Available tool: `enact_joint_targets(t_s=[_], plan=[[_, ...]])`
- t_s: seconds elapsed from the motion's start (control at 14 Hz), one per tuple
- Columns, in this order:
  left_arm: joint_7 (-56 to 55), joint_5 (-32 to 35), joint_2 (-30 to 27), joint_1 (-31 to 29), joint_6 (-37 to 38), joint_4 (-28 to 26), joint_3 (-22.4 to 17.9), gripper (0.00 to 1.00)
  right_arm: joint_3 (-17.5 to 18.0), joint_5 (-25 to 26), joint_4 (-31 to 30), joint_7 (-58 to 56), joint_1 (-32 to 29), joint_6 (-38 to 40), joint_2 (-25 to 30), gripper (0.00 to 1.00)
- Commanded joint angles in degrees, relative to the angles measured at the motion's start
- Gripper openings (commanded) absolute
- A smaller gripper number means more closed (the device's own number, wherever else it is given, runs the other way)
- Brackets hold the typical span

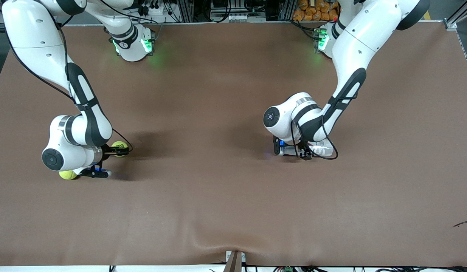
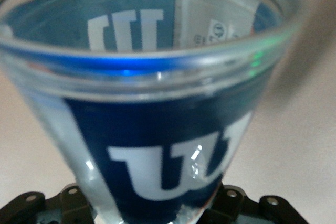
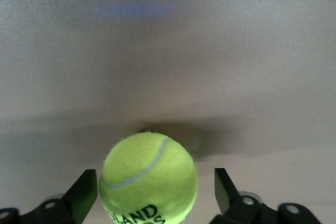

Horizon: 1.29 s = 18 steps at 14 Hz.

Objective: Insert tennis ball vertically with right arm
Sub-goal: 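Stand the tube upright with the left gripper while the right gripper grasps a ball, then lift the tube with the left gripper while the right gripper brings the ball over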

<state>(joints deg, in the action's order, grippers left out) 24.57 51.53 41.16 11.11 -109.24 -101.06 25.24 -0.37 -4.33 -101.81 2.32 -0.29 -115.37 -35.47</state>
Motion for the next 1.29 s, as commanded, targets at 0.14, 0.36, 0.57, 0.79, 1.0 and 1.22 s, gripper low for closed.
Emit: enact_joint_targets(t_s=[0.14, 0.36, 0.57, 0.79, 1.0, 1.22], plan=[[-0.49, -0.46, -0.03, 0.32, -0.89, 4.36, 2.35, 0.77, 0.02, 0.46, -0.5, -0.47, 0.12, -0.73, 0.22, 0.54], [-1.19, -7.56, 0.06, 1.19, -0.98, 10.77, 6.21, 0.77, 0.02, 0.46, -0.32, -0.47, 0.03, -0.73, 0.31, 0.42], [-3.81, -13.11, 0.15, 1.29, -5.52, 15.71, 9.82, 0.77, 0.02, 0.37, 0.47, -0.47, -0.06, -0.29, 1.01, 0.42], [-8.12, -15.93, 0.15, 0.67, -18.25, 15.71, 10.01, 0.77, -0.07, 0.46, 2.05, -0.56, -0.5, 0.94, 2.41, 0.42], [-13.82, -18.04, 1.46, 0.76, -31.79, 15.45, 9.83, 0.76, -0.07, 0.46, 2.32, -0.56, -0.58, 1.12, 4.35, 0.42], [-20.42, -21.2, 2.26, 1.2, -41.38, 15.19, 9.74, 0.76, -0.07, 0.46, 2.41, -0.38, -0.5, 2.34, 6.19, 0.42]])
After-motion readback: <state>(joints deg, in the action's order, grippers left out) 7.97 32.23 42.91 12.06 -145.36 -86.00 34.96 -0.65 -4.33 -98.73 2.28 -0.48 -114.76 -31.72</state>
